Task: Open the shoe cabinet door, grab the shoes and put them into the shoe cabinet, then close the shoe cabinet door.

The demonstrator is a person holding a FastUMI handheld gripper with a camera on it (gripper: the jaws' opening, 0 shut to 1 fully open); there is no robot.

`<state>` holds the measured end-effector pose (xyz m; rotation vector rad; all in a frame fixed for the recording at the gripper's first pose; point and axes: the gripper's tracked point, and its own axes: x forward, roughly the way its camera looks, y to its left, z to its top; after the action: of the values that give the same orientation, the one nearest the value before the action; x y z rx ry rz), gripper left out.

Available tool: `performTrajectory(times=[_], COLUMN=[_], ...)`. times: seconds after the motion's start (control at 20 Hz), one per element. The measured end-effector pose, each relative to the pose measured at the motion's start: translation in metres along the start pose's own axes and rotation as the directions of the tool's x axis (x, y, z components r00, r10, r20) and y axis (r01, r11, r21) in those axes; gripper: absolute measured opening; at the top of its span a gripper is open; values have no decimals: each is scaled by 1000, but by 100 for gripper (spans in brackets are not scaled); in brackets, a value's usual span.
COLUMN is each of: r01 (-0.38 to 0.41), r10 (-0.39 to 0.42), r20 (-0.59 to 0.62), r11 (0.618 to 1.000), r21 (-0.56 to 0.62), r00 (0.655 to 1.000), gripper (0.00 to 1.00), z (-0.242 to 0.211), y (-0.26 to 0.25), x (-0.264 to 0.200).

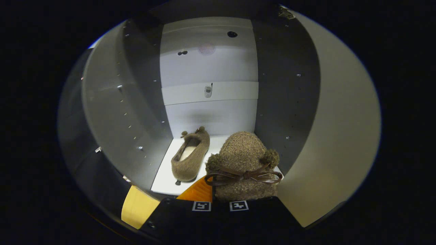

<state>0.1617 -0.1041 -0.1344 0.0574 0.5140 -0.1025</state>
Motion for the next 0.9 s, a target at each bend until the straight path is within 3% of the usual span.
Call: performTrajectory(times=[0.45, 0.9], r01=[0, 27], r10=[8, -26], r20=[-175, -318], r11=[999, 1000], r21=[44, 0], r00=[985, 948], gripper=[5, 5], z=[16, -19], y=[-10, -7], x=[125, 204])
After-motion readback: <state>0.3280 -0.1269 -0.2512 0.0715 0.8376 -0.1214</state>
